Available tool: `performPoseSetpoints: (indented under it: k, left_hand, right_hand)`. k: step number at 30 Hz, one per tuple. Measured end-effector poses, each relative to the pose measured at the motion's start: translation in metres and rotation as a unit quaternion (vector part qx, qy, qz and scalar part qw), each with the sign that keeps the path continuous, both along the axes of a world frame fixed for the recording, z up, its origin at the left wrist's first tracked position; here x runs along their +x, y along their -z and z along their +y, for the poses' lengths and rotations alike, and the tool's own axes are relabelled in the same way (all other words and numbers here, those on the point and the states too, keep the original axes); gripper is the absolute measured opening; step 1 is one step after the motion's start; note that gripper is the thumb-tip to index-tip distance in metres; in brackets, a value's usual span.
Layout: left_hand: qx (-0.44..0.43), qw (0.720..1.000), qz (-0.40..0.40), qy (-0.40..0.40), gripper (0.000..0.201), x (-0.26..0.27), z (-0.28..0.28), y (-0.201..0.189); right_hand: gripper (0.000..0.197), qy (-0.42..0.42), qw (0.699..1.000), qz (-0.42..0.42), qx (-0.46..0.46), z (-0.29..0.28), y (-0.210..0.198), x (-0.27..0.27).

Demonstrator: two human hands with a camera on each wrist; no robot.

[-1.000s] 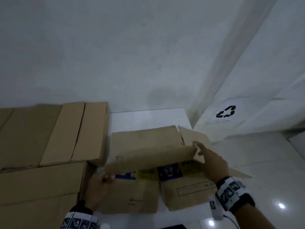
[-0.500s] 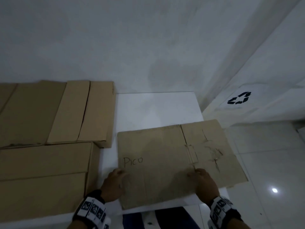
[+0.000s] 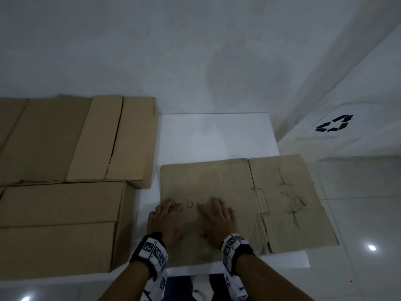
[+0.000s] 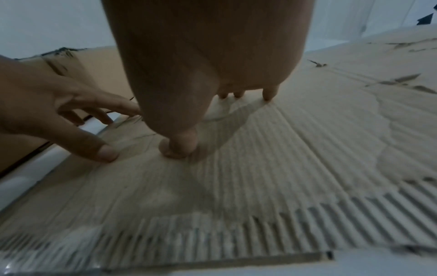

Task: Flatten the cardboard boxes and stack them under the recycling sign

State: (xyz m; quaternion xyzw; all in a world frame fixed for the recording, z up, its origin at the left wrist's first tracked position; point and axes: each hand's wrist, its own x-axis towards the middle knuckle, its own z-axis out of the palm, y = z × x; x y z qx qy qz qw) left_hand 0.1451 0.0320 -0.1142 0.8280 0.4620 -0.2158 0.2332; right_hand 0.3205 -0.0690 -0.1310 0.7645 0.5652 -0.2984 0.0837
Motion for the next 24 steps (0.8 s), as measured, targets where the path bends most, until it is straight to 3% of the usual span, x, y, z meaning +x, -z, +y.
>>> performPoseSetpoints:
  k: [6,11,19,24]
  left_hand:
    - [-0.009,1.0,0.018,0.0,0.079,0.005,0.001,-0.013]
    - [-0.014,1.0,0.02,-0.01,0.078,0.005,0.001,-0.014]
    - [-0.018,0.999,0.041,-0.002,0.082,0.011,0.0,-0.018]
    - [-0.018,0.998,0.056,0.0,0.084,0.013,-0.001,-0.019]
  right_hand:
    - [0.084,-0.03,0.999,-0.009,0.009,-0.008,0.0,0.029]
    - [0.092,0.086,0.995,-0.042,-0.008,-0.034,-0.01,0.084]
    - [0.094,0.081,0.995,-0.051,0.01,-0.037,-0.005,0.098]
    - [0.093,0.109,0.992,-0.056,0.003,-0.049,-0.012,0.137]
